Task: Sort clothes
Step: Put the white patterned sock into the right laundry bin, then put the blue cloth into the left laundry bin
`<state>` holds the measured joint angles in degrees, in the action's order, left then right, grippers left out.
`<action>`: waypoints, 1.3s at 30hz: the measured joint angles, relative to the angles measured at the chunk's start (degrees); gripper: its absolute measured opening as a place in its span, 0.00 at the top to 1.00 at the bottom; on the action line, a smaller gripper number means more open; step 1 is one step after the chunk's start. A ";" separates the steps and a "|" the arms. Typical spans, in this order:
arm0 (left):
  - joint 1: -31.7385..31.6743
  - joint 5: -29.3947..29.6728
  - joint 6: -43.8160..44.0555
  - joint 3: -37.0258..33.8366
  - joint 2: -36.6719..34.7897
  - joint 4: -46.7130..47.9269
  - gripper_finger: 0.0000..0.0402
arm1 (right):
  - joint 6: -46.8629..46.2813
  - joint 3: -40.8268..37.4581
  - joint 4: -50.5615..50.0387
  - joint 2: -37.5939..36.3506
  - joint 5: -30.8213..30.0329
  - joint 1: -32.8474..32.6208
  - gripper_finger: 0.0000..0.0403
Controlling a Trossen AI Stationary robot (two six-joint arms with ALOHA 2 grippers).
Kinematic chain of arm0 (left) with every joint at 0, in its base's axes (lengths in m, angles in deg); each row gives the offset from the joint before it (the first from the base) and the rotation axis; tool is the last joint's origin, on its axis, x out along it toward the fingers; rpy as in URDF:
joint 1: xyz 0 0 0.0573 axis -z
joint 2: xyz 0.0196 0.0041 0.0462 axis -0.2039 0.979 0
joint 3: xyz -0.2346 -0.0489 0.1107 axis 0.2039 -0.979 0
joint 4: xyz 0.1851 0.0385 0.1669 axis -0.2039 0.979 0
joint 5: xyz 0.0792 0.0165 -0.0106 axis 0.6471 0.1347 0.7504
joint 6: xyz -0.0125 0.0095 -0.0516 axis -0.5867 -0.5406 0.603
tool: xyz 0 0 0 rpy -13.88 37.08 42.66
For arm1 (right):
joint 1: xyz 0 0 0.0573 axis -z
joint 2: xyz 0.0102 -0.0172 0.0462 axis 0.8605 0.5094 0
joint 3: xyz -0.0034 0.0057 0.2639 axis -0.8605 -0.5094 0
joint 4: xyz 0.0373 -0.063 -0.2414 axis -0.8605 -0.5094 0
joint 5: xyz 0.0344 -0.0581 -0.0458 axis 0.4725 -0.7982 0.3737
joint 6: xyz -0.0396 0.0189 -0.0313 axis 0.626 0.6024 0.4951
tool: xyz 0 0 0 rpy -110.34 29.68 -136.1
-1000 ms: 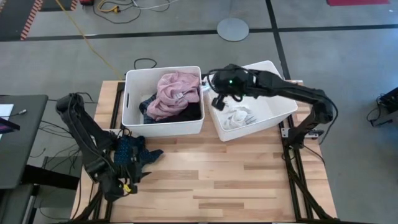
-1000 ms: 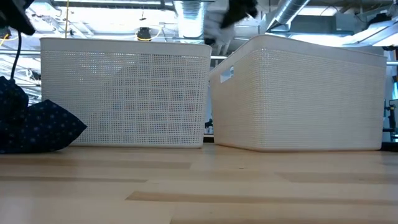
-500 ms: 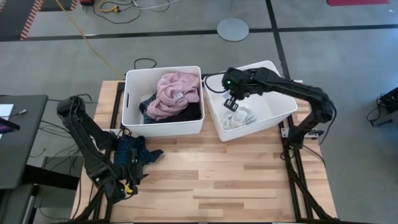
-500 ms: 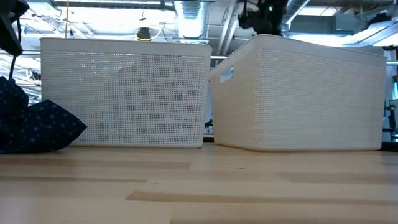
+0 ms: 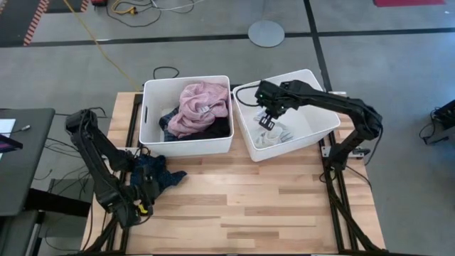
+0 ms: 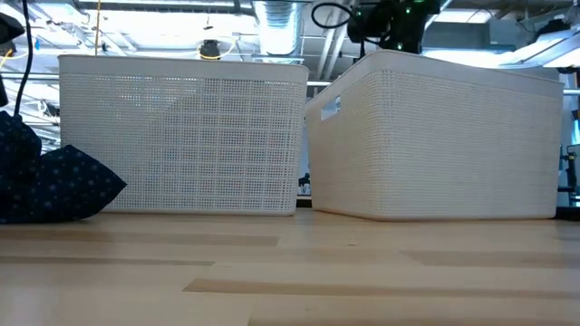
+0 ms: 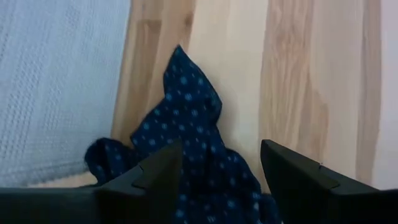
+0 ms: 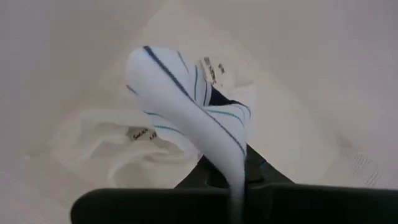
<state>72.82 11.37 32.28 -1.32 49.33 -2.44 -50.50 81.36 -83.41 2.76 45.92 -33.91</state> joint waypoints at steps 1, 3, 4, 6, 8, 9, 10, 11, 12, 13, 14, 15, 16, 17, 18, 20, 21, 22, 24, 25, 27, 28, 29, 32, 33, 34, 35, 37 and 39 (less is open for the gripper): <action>0.00 -0.71 0.03 0.00 0.00 -0.02 0.46 | 0.01 -0.42 0.11 0.02 0.08 0.28 0.98; 0.00 -1.82 0.75 0.00 0.00 -0.03 0.45 | 0.06 -1.21 0.84 0.02 0.13 0.68 0.98; 0.00 -2.47 1.36 0.01 0.00 -0.02 0.44 | 0.19 -1.42 1.29 0.02 0.13 1.00 0.98; 0.00 -3.98 2.61 0.66 0.01 0.34 0.44 | 0.36 -1.86 1.72 0.02 0.12 1.40 0.98; 0.00 -5.43 4.27 2.10 0.02 1.39 0.44 | 0.55 -1.92 1.61 0.02 0.12 1.85 0.98; 0.05 -5.88 5.10 2.91 0.02 2.01 0.44 | 0.63 -1.92 1.75 0.02 0.13 2.13 0.98; 0.09 -6.35 5.63 3.79 0.02 2.74 0.44 | 0.75 -1.92 1.83 0.02 0.13 2.13 0.97; 0.14 -6.85 5.96 4.77 0.02 3.31 0.44 | 0.86 -1.92 1.83 0.02 0.13 2.20 0.97; 0.37 -6.97 6.12 5.76 0.00 3.75 0.44 | 0.92 -1.92 1.85 0.02 0.15 2.35 0.96; 0.47 -7.05 6.24 6.73 0.00 4.03 0.44 | 1.07 -1.92 1.92 0.02 0.17 2.50 0.94; 0.58 -7.10 6.27 7.70 0.00 4.38 0.44 | 1.09 -1.92 2.03 0.02 0.23 2.50 0.93; 0.66 -7.24 6.43 8.53 0.00 4.90 0.44 | 1.07 -1.92 2.14 0.02 0.33 2.50 0.91; 0.68 -7.58 6.93 9.27 0.01 5.71 0.44 | 0.93 -1.92 2.31 0.02 0.45 2.50 0.88; 0.67 -8.35 7.72 9.85 0.00 7.06 0.44 | 0.79 -1.92 2.51 0.02 0.55 2.50 0.86; 0.66 -9.34 8.82 10.23 0.00 8.90 0.44 | 0.78 -1.92 2.67 0.02 0.63 2.50 0.82; 0.66 -12.67 11.76 10.53 0.00 12.98 0.44 | 0.74 -1.92 2.89 0.02 0.69 2.42 0.75; 0.66 -15.05 13.21 10.60 0.00 15.08 0.44 | 0.71 -1.92 3.01 0.02 0.96 2.32 0.71; 0.66 -17.42 14.59 10.60 0.00 17.08 0.44 | 0.71 -1.92 3.12 0.02 1.37 2.20 0.67; 0.66 -20.88 16.48 10.60 0.00 19.52 0.44 | 0.65 -1.92 3.35 0.02 1.70 1.74 0.57; 0.66 -22.08 16.89 10.60 0.00 19.85 0.44 | 0.60 -1.92 3.57 0.02 1.70 1.52 0.51; 0.66 -23.41 17.47 10.60 0.02 19.99 0.44 | 0.24 -1.92 3.57 0.02 1.84 1.43 0.41; 0.68 -23.51 17.91 10.60 0.02 19.95 0.44 | 0.17 -1.92 3.53 0.02 1.95 1.44 0.37; 0.75 -23.44 18.42 10.60 0.02 19.88 0.44 | 0.17 -1.92 3.53 0.02 1.92 1.47 0.33; 1.13 -22.65 20.25 10.47 0.00 19.87 0.44 | 0.15 -1.92 3.75 0.02 1.87 1.56 0.25; 1.36 -22.00 20.89 10.21 0.00 19.85 0.44 | 0.15 -1.92 3.88 0.02 1.88 1.58 0.24; 1.59 -21.61 21.60 9.83 0.00 19.74 0.44 | 0.15 -1.92 3.90 0.02 1.88 1.53 0.23; 1.77 -21.21 22.21 9.28 0.00 19.58 0.44 | 0.14 -1.92 3.88 0.02 1.88 1.36 0.22; 1.99 -20.70 23.06 7.80 0.00 19.22 0.44 | 0.12 -1.92 3.88 -0.02 1.88 0.81 0.22; 1.99 -20.83 23.30 5.89 0.00 18.41 0.44 | 0.15 -1.92 4.03 -0.49 1.86 0.14 0.22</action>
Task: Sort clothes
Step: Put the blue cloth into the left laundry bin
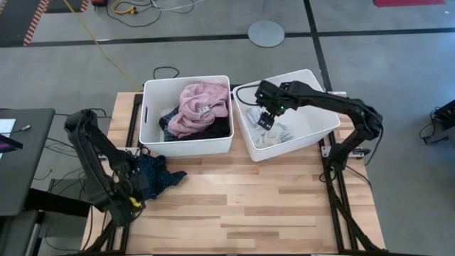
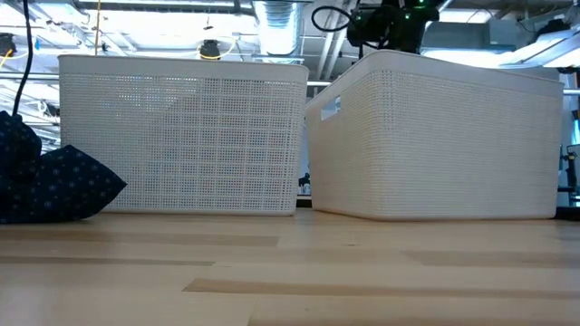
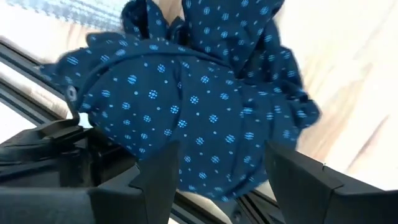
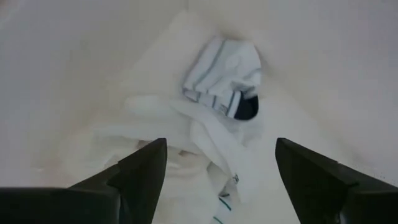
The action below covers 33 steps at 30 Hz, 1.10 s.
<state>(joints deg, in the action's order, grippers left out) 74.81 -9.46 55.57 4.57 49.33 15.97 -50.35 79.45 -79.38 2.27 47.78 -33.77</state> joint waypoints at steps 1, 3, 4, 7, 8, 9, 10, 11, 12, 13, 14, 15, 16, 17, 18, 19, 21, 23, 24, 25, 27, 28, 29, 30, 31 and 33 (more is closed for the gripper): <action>0.00 -0.19 -0.01 -0.98 0.00 -0.65 0.44 | -0.01 0.00 0.40 -0.45 0.00 -0.44 0.22; 0.00 -0.36 -0.23 -2.83 0.00 -2.16 0.44 | 0.00 0.00 1.26 -1.76 -0.04 -1.10 0.22; -0.03 -0.37 -0.64 -3.64 -0.03 -3.47 0.44 | -0.05 0.00 1.60 -2.59 -0.25 -1.43 0.22; -0.67 -0.32 -1.75 -6.43 -0.52 -8.13 0.44 | -0.44 0.00 2.81 -5.60 -0.84 -2.06 0.22; -0.91 -0.01 -2.05 -7.51 -0.68 -10.04 0.44 | -0.99 0.00 3.28 -6.74 -1.10 -2.11 0.22; -1.13 0.44 -2.49 -8.73 -0.91 -12.30 0.44 | -1.42 0.00 3.62 -7.98 -1.68 -2.28 0.22; -1.35 0.79 -3.12 -9.99 -1.13 -14.85 0.44 | -1.50 0.01 3.93 -9.16 -2.01 -2.42 0.22; -1.66 1.17 -3.90 -11.30 -1.23 -17.85 0.44 | -1.52 0.01 4.35 -10.35 -2.04 -2.55 0.22; -2.05 1.51 -4.82 -12.58 -1.25 -20.66 0.44 | -1.75 0.02 4.84 -11.49 -2.15 -2.99 0.22; -2.40 1.62 -5.54 -13.93 -1.25 -23.31 0.44 | -1.94 0.02 5.15 -12.48 -2.20 -3.44 0.22; -2.78 1.90 -6.15 -15.13 -1.25 -25.31 0.44 | -2.12 0.02 5.50 -13.47 -2.19 -4.07 0.22; -3.10 2.38 -6.83 -16.18 -1.28 -26.98 0.44 | -2.41 0.02 6.05 -14.35 -2.18 -4.76 0.22; -3.46 2.97 -7.45 -17.12 -1.32 -28.30 0.44 | -2.58 0.02 6.54 -15.09 -2.16 -5.38 0.22; -3.82 3.36 -7.93 -17.89 -1.33 -28.99 0.44 | -2.60 0.02 6.82 -15.76 -2.14 -6.15 0.22; -4.20 3.39 -8.04 -18.58 -1.33 -29.10 0.44 | -2.68 0.02 7.07 -16.34 -2.15 -6.95 0.22; -4.57 3.39 -8.04 -19.12 -1.33 -29.08 0.45 | -2.81 0.02 7.39 -16.87 -2.15 -7.74 0.22; -4.97 3.86 -8.63 -19.64 -1.31 -29.08 0.49 | -3.26 0.04 7.61 -17.62 -2.16 -9.24 0.22; -5.30 4.95 -10.28 -19.68 -1.25 -29.41 0.55 | -3.87 0.04 7.61 -17.85 -2.41 -10.62 0.22; -5.62 5.36 -11.39 -19.73 -1.25 -29.90 0.60 | -4.16 0.04 7.59 -17.85 -2.95 -11.34 0.22; -5.98 5.79 -12.78 -19.73 -1.25 -30.70 0.65 | -4.41 0.04 7.57 -17.82 -3.47 -12.01 0.22; -6.56 6.25 -16.06 -19.76 -1.25 -32.72 0.78 | -4.51 0.04 7.62 -17.72 -4.18 -13.19 0.22; -6.81 6.38 -17.86 -19.84 -1.25 -34.02 0.85 | -4.52 0.04 7.75 -17.56 -4.59 -13.81 0.22; -6.97 6.40 -19.81 -19.84 -1.23 -35.61 0.92 | -4.55 0.04 7.95 -17.50 -4.99 -14.38 0.22; -7.21 6.38 -21.67 -19.88 -1.22 -37.29 0.95 | -4.56 0.04 8.08 -17.42 -5.09 -14.93 0.22; -7.46 6.36 -23.37 -19.92 -1.21 -39.07 0.95 | -4.57 0.04 8.29 -17.30 -5.11 -15.45 0.22; -8.02 6.49 -26.50 -19.85 -1.16 -42.79 0.95 | -4.64 0.04 9.65 -16.99 -5.22 -16.76 0.22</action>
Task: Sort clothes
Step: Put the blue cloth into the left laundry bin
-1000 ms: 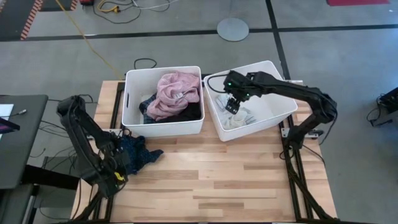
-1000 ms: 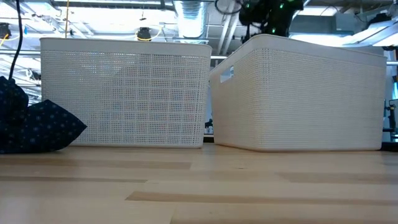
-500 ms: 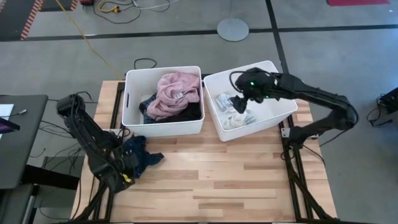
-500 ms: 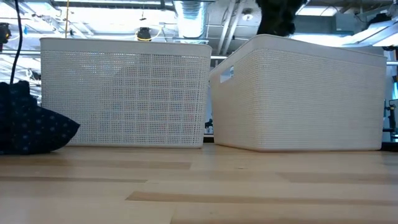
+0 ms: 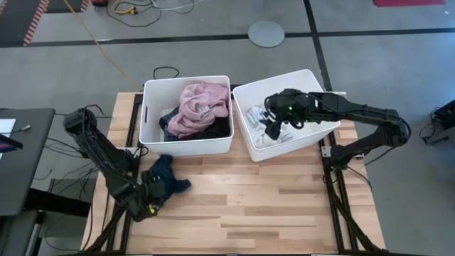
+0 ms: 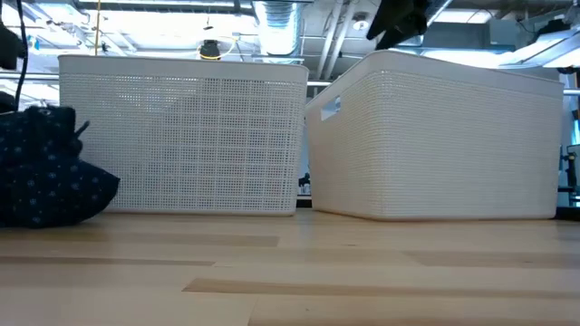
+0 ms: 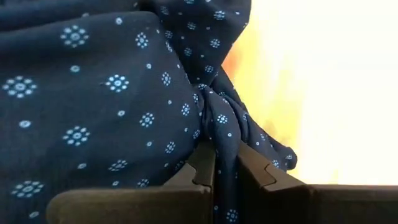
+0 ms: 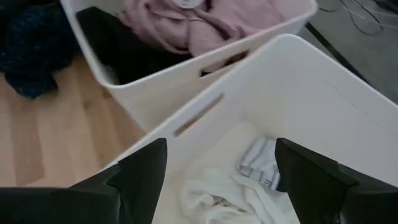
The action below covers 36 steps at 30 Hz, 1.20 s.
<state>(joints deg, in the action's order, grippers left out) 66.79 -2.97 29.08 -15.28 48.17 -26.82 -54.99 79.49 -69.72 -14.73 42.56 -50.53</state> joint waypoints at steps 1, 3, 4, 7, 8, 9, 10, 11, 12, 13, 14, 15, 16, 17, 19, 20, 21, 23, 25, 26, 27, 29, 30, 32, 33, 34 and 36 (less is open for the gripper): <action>-0.24 0.20 -1.25 0.26 0.03 -1.71 0.95 | 0.03 0.00 0.34 0.03 0.00 -0.72 0.22; -0.89 0.95 -4.47 1.01 0.14 -4.57 0.95 | 0.53 0.00 0.74 0.09 0.02 -2.48 0.22; -1.22 1.31 -6.72 1.48 0.15 -5.97 0.95 | 1.12 0.00 1.30 0.09 0.02 -3.47 0.22; -2.50 2.64 -12.86 3.24 0.15 -9.73 0.95 | 2.10 0.00 3.32 0.09 0.02 -7.20 0.22; -3.10 2.85 -14.96 3.64 0.13 -10.99 0.96 | 2.16 0.00 4.44 0.10 0.02 -8.59 0.22; -3.72 2.93 -16.96 3.91 0.13 -12.25 0.96 | 2.55 0.00 5.54 0.34 0.03 -10.06 0.22; -4.36 2.93 -18.94 4.01 0.14 -13.53 0.96 | 3.05 0.00 6.73 0.61 0.05 -11.50 0.22; -5.04 2.88 -20.82 4.01 0.13 -14.84 0.96 | 3.38 0.00 7.79 0.95 0.07 -13.04 0.22; -5.77 2.86 -22.50 4.02 0.13 -16.01 0.96 | 3.57 0.00 8.68 1.50 0.07 -14.52 0.22; -6.46 2.84 -23.91 4.07 0.15 -16.83 0.96 | 3.80 0.00 9.57 2.32 0.07 -16.04 0.22; -7.24 2.54 -24.97 4.12 0.26 -17.33 0.96 | 4.41 0.00 10.59 3.21 0.09 -17.47 0.22; -8.04 1.82 -25.97 4.12 0.28 -17.50 0.96 | 4.78 0.00 11.44 4.22 0.13 -18.89 0.22; -8.80 1.02 -26.68 4.12 0.28 -17.44 0.96 | 5.19 0.00 11.88 5.40 0.17 -20.31 0.22; -9.50 0.44 -27.25 4.12 0.28 -17.43 0.96 | 5.72 0.00 12.35 6.83 0.23 -21.50 0.22; -10.61 -0.29 -28.20 4.12 0.28 -17.47 0.96 | 6.46 0.00 13.36 9.78 0.29 -23.63 0.22; -11.08 -0.61 -28.57 4.12 0.28 -17.44 0.96 | 6.68 0.00 13.58 11.52 0.31 -24.66 0.22; -11.46 -1.51 -28.82 4.12 0.28 -17.45 0.96 | 7.07 0.00 14.09 13.18 0.31 -25.65 0.22; -12.23 -2.77 -29.14 4.11 0.28 -17.45 0.96 | 8.16 0.00 15.84 16.79 0.29 -27.40 0.22; -12.84 -3.38 -29.46 3.81 0.26 -17.97 0.96 | 9.12 0.00 18.20 20.47 0.29 -28.90 0.22; -13.01 -3.01 -30.04 3.77 0.26 -17.96 0.96 | 9.56 0.00 19.61 22.19 0.31 -29.50 0.22; -13.03 -2.08 -30.73 3.76 0.26 -18.35 0.96 | 9.80 0.00 20.82 23.79 0.31 -30.04 0.22; -13.05 -1.42 -33.47 3.75 0.26 -20.61 0.96 | 10.30 0.00 22.56 26.46 0.39 -30.56 0.22; -13.05 -1.40 -34.91 4.29 0.28 -21.03 0.96 | 10.34 0.00 23.13 27.61 0.44 -30.68 0.22; -13.18 -1.35 -36.79 5.59 0.26 -21.18 0.96 | 10.30 0.00 24.80 29.75 0.44 -30.62 0.22; -13.46 -1.48 -37.50 6.03 0.26 -21.28 0.96 | 10.03 0.00 25.84 30.84 0.42 -30.60 0.22; -13.85 -1.89 -37.74 6.20 0.25 -21.26 0.96 | 9.84 0.00 27.57 31.95 0.69 -30.52 0.22; -14.93 -3.24 -37.67 6.11 0.26 -20.48 0.96 | 10.34 0.00 32.02 34.19 2.28 -30.49 0.22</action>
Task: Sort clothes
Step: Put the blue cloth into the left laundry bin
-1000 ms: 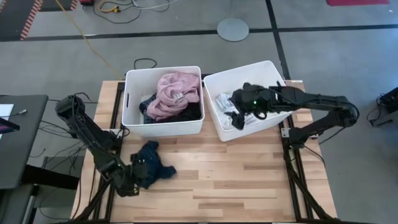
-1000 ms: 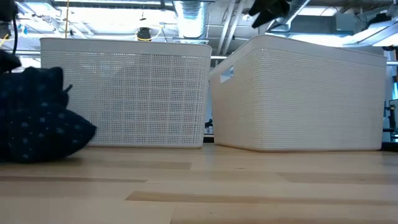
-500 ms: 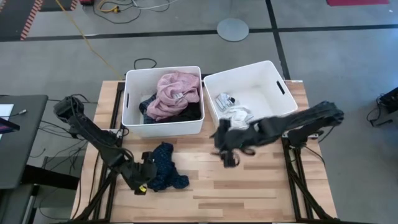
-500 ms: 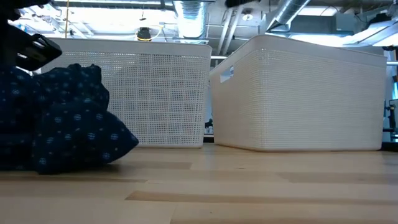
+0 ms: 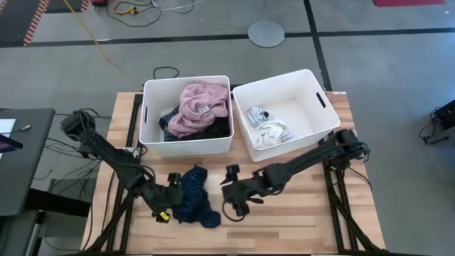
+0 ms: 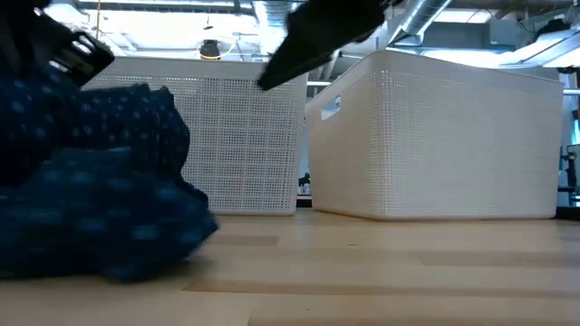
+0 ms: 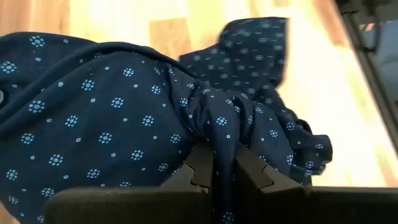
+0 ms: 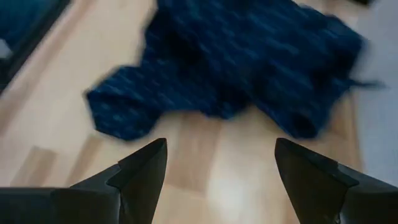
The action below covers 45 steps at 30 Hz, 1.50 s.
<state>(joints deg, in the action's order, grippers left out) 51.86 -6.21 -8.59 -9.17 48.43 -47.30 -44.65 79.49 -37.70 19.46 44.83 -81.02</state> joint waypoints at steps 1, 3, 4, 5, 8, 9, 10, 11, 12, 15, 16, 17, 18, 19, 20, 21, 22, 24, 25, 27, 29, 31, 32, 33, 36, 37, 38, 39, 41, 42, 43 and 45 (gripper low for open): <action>-0.53 -0.32 0.36 -0.23 0.00 0.30 0.96 | 0.69 0.00 2.26 1.10 0.80 -0.04 0.22; -1.40 -1.29 1.29 -0.75 0.00 0.67 0.96 | 2.55 0.00 7.00 3.21 1.23 -0.49 0.22; -1.70 -1.33 1.77 -1.07 0.00 0.73 0.96 | 3.87 0.00 8.43 4.16 1.25 -0.70 0.22; -2.00 -1.56 2.06 -1.26 0.00 0.86 0.96 | 5.23 -0.01 9.93 5.22 1.24 -0.95 0.22; -2.39 -3.19 2.35 -1.44 0.00 0.77 0.96 | 9.26 0.00 14.32 8.02 0.74 -1.68 0.22; -2.41 -3.58 2.36 -1.44 0.00 0.77 0.96 | 10.34 0.00 15.71 9.00 0.62 -1.86 0.22; -2.47 -4.07 2.38 -1.44 0.00 0.75 0.96 | 11.34 0.00 17.30 9.86 0.59 -2.04 0.22; -2.47 -4.25 2.38 -1.46 0.00 0.77 0.96 | 12.28 0.00 18.24 10.69 0.58 -2.05 0.22; -2.45 -4.27 2.39 -1.46 0.00 0.83 0.96 | 13.06 0.00 19.06 11.48 0.57 -2.05 0.22; -2.45 -4.75 2.42 -1.48 0.00 1.01 0.96 | 14.37 0.00 22.31 13.66 0.44 -2.03 0.22; -2.45 -4.80 2.42 -1.48 0.00 1.02 0.95 | 14.88 0.00 23.20 14.23 0.37 -2.03 0.22; -2.45 -4.85 2.44 -1.48 0.00 1.00 0.95 | 15.35 0.00 24.23 14.74 0.37 -2.02 0.22; -2.45 -4.89 2.46 -1.48 0.00 1.02 0.95 | 15.82 0.00 24.99 15.07 0.39 -1.99 0.22; -2.45 -4.89 2.48 -1.48 0.00 1.02 0.95 | 16.05 0.00 25.17 15.15 0.41 -1.96 0.22; -2.45 -4.89 2.49 -1.48 0.00 1.03 0.95 | 16.32 0.00 25.29 15.15 0.73 -1.82 0.22; -2.45 -4.89 2.51 -1.48 0.00 1.00 0.95 | 16.31 0.00 25.66 15.15 0.91 -1.67 0.22; -2.45 -4.91 2.51 -1.48 0.00 0.99 0.95 | 16.25 0.00 25.93 15.14 0.97 -1.46 0.22; -2.45 -4.90 2.51 -1.48 0.00 0.88 0.95 | 15.42 0.02 26.01 15.12 1.43 -1.07 0.22; -2.45 -4.88 2.51 -1.48 0.00 0.72 0.95 | 15.10 0.01 26.30 15.14 2.47 -0.79 0.22; -2.69 -4.86 2.33 -1.48 0.00 0.18 0.95 | 14.13 0.00 27.56 15.15 5.97 -0.19 0.22; -2.93 -4.86 2.21 -1.48 0.00 -0.52 0.95 | 12.81 0.18 29.35 15.97 8.60 0.50 0.23; -3.25 -4.88 1.79 -1.48 0.00 -1.01 0.95 | 12.37 0.39 28.73 16.97 9.84 0.94 0.25; -3.36 -4.88 1.60 -1.50 0.00 -1.24 0.95 | 12.20 0.46 27.75 17.72 11.11 1.15 0.27; -3.45 -4.89 1.40 -1.50 0.00 -1.49 0.95 | 11.70 1.00 27.82 18.92 12.93 1.25 0.29; -3.80 -4.91 0.84 -1.53 0.02 -2.03 0.95 | 9.85 2.63 27.37 21.42 15.92 1.68 0.33; -3.88 -5.22 0.71 -1.53 0.02 -2.16 0.95 | 9.54 3.63 27.41 22.42 15.93 1.78 0.35; -3.93 -5.51 0.63 -1.53 0.04 -2.20 0.95 | 9.43 4.21 27.16 23.10 15.95 1.81 0.36; -4.10 -5.55 0.55 -1.53 0.04 -2.14 0.95 | 9.14 4.61 26.36 23.50 16.03 1.83 0.38; -4.20 -5.62 0.37 -1.53 0.04 -2.10 0.95 | 9.28 5.95 25.40 23.85 15.88 1.88 0.43; -4.20 -5.63 0.29 -1.53 0.04 -1.90 0.95 | 9.48 6.41 25.03 23.93 15.84 1.88 0.47; -4.20 -5.61 0.01 -1.53 0.04 -1.95 0.95 | 10.13 6.65 24.33 23.93 15.69 1.88 0.51; -4.20 -5.61 -0.47 -1.53 0.04 -2.00 0.95 | 11.54 7.26 23.10 23.89 14.64 1.88 0.64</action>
<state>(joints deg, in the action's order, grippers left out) 47.66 -11.82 -9.06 -10.70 48.48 -49.30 -33.11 86.75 -14.60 43.35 59.48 -79.14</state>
